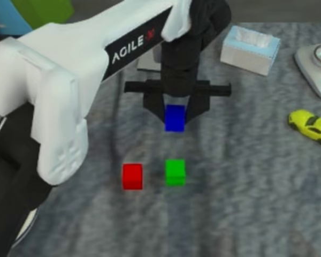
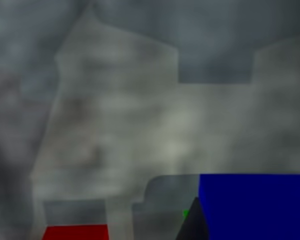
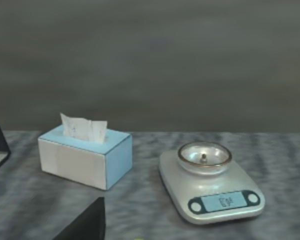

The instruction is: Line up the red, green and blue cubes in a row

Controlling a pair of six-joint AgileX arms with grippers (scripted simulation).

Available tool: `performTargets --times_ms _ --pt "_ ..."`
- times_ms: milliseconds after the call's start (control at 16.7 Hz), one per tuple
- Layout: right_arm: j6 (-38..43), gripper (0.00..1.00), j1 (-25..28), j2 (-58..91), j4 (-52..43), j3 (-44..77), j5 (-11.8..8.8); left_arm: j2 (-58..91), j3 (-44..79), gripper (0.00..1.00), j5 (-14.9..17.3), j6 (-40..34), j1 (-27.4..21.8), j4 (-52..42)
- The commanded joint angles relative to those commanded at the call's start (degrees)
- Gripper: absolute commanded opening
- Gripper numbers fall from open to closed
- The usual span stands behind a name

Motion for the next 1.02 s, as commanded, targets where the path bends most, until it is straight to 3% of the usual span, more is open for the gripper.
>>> performTargets --times_ms 180,360,780,1020 --pt "0.00 1.00 0.00 0.00 0.00 0.00 0.00 1.15 3.92 0.00 -0.37 -10.76 -7.65 -1.96" --pt "0.00 1.00 0.00 0.00 0.00 0.00 0.00 1.33 6.15 0.00 -0.76 -16.11 -12.08 -2.75" --pt "0.00 1.00 0.00 0.00 0.00 0.00 0.00 1.05 5.27 0.00 -0.78 -16.51 -12.43 -1.76" --pt "0.00 1.00 0.00 0.00 0.00 0.00 0.00 0.64 -3.66 0.00 -0.81 -16.29 -12.59 6.51"
